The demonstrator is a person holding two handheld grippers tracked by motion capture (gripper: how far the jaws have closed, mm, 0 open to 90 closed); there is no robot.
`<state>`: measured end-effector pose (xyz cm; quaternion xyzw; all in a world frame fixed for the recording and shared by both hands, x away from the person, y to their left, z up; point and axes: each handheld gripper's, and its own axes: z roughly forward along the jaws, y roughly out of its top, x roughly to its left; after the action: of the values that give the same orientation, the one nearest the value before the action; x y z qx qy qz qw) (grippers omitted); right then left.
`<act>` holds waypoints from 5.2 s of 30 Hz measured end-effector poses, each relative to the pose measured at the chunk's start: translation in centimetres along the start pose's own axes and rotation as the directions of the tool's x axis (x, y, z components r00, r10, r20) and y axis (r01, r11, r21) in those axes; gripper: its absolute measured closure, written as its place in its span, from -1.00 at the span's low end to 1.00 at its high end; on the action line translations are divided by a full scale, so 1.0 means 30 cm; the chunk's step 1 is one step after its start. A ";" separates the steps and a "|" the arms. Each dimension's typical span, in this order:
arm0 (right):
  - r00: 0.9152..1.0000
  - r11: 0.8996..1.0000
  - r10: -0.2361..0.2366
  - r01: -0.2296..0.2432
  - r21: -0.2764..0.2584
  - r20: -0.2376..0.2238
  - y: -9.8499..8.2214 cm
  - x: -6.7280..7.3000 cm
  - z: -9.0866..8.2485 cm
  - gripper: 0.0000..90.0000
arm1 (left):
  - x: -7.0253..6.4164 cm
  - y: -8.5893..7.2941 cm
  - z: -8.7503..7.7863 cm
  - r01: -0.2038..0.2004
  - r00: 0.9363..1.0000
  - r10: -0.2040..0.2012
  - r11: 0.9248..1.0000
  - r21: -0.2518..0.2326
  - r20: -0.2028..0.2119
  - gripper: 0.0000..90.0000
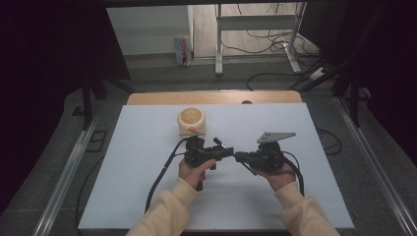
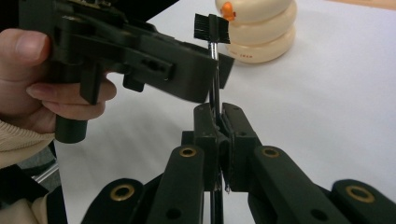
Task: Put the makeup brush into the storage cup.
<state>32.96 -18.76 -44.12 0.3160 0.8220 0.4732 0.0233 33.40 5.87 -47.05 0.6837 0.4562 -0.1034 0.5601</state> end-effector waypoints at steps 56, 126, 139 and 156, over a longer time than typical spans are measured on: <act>0.990 0.999 0.024 -0.019 -0.039 0.141 -0.107 -0.062 -0.189 -0.26 | 0.028 0.035 -0.156 -0.104 0.994 0.103 0.993 -0.051 -0.035 0.90; 0.973 0.996 0.045 -0.060 0.059 0.226 -0.238 -0.113 -0.243 -0.45 | 0.105 0.173 -0.310 -0.092 0.991 0.076 0.984 -0.155 -0.107 0.90; 0.968 0.996 0.053 -0.069 0.057 0.245 -0.240 -0.114 -0.242 -0.58 | 0.098 0.223 -0.319 -0.117 0.987 0.098 0.981 -0.152 -0.127 0.90; 0.956 0.992 0.064 -0.092 0.086 0.285 -0.248 -0.123 -0.234 -0.67 | 0.099 0.311 -0.348 -0.146 0.979 0.118 0.975 -0.165 -0.165 0.90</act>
<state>29.84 -28.73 -47.13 0.4130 0.8194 0.3831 0.1059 38.10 16.77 -39.06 0.6662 0.4588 0.0280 0.5873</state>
